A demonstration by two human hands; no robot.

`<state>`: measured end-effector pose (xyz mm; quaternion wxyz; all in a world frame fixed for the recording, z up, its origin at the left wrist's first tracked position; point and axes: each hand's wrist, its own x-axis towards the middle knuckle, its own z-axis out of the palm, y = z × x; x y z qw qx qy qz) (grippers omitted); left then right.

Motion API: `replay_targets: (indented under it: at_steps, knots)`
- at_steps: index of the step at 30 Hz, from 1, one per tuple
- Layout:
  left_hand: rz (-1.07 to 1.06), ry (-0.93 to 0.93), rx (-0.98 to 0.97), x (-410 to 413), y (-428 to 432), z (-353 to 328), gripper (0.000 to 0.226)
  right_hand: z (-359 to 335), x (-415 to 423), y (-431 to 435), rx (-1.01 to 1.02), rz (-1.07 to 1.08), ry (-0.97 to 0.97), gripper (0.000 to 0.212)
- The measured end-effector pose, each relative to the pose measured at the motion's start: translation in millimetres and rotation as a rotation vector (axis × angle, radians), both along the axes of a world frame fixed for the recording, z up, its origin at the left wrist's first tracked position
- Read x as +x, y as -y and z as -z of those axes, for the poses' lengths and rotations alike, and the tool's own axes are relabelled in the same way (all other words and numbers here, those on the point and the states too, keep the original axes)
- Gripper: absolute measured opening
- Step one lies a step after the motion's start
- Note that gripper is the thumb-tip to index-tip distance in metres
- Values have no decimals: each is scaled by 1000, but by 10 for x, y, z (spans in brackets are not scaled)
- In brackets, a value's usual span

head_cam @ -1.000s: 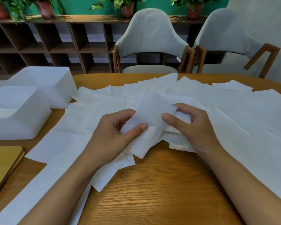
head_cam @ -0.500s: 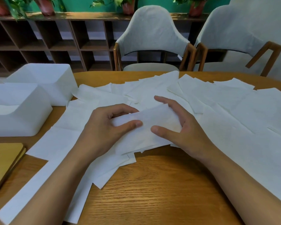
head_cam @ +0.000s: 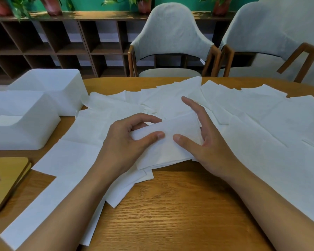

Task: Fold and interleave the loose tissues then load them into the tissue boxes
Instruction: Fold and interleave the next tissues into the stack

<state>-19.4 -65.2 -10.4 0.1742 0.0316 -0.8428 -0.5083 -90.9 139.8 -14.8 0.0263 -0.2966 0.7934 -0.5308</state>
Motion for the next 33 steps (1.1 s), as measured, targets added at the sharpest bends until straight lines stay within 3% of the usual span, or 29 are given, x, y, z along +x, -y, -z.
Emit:
replay_targets:
  at_steps: [4,8,11,13,17,20,22,27,33]
  knots:
    - [-7,1,15,1,-24,22,27,1,-6,-3,19,13,-6,76]
    - [-86,-41,-37,-14,-45,29,49,-34,-36,-47,-76,36,11,75]
    - [10,109,259,-9,-59,-17,56,-58,-70,-75,-136,56,37,74]
    - [64,147,340,4,-56,-31,53,-77,-72,-71,-140,47,56,73]
    - [51,59,251,-5,-10,-41,64,-109,-53,-105,-76,-62,127,47]
    - [51,33,181,-24,21,-18,74,-54,-65,-110,-26,-12,101,31]
    - [-7,-2,82,-36,66,3,73,-22,-88,-109,-30,50,99,31]
    - [-206,-18,-377,-71,319,118,51,-8,-172,-157,-104,174,76,32]
    - [-227,36,-430,-98,324,200,44,15,-198,-159,-82,209,68,32]
